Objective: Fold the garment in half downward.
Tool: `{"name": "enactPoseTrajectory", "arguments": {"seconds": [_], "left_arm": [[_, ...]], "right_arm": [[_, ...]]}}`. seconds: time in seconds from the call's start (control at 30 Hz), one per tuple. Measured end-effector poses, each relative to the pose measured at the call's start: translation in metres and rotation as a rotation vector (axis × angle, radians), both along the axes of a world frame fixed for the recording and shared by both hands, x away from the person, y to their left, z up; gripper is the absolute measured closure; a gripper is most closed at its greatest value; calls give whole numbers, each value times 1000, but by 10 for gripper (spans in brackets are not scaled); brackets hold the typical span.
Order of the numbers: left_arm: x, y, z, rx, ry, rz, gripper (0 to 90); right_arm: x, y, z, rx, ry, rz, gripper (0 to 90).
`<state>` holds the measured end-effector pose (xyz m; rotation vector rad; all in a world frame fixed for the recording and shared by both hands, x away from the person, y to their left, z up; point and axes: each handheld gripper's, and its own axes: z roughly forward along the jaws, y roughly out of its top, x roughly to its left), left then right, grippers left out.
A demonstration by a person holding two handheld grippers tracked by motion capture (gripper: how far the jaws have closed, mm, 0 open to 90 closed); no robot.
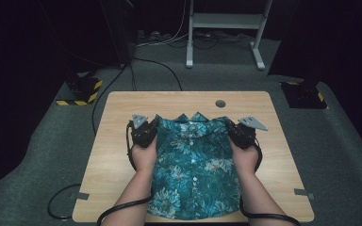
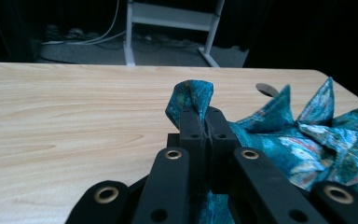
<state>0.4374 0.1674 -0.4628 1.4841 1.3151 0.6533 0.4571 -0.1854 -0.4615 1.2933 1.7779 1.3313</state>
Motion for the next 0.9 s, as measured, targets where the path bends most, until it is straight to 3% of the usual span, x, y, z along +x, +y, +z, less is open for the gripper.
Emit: {"name": "enactPoseTrajectory", "arguments": {"seconds": [0.5,0.9], "left_arm": [[-54,-3,-11,-23,-42,-15,877],[-86,5,-41,-37,38,-27,876]], "right_arm": [[-52,6,-3,59,-48,57,860],[-90,-3,-31,58,-1,80,860]]}}
